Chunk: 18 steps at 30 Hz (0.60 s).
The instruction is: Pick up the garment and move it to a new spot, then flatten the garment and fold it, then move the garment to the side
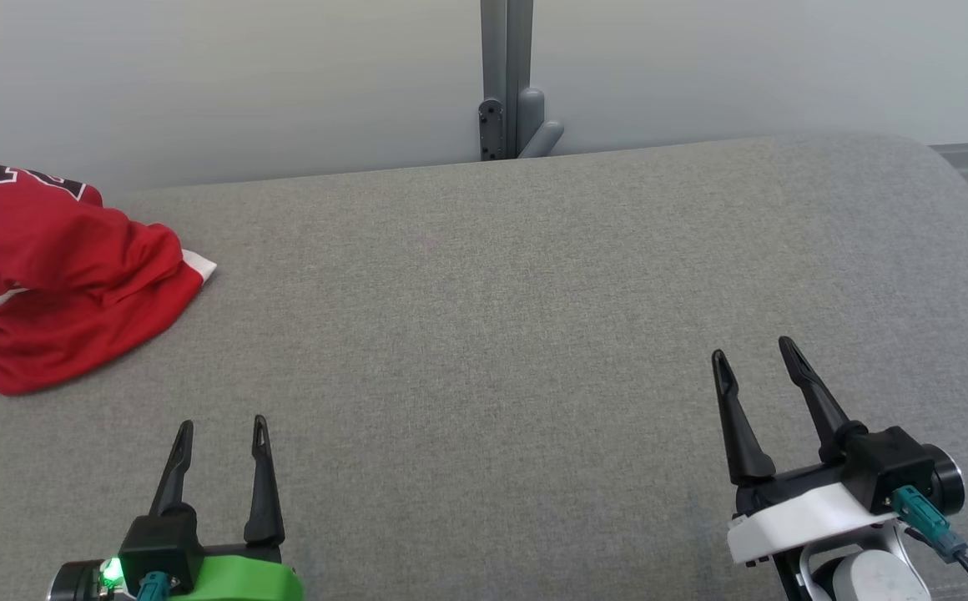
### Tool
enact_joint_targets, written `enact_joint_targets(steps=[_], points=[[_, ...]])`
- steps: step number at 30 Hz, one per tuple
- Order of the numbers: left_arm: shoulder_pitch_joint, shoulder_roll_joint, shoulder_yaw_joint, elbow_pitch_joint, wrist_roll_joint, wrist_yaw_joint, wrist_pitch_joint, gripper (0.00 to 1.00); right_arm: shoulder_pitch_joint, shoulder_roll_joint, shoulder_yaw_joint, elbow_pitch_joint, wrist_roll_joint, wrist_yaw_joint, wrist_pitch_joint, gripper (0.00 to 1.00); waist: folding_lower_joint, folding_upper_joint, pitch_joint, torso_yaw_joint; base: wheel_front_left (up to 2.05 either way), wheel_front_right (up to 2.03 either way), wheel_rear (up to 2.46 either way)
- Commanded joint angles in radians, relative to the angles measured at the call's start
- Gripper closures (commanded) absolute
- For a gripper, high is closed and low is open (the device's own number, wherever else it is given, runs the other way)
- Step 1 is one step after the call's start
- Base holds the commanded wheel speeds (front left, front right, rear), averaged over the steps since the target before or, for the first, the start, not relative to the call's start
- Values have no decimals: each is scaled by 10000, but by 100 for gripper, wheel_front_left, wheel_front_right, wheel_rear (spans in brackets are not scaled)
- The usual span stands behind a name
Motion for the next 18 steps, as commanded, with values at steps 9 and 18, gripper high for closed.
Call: enact_joint_targets(steps=[9,18], points=[[118,-6,54,-17,86,-17,-4,0,92,-38,-69,-33,-13,4,-38,0,0,69,11,-3,0,0,0],[78,-6,46,23,-9,44,-4,0,101,-38,-120,-32,-15,4,-38,0,0,69,12,46,0,0,0]])
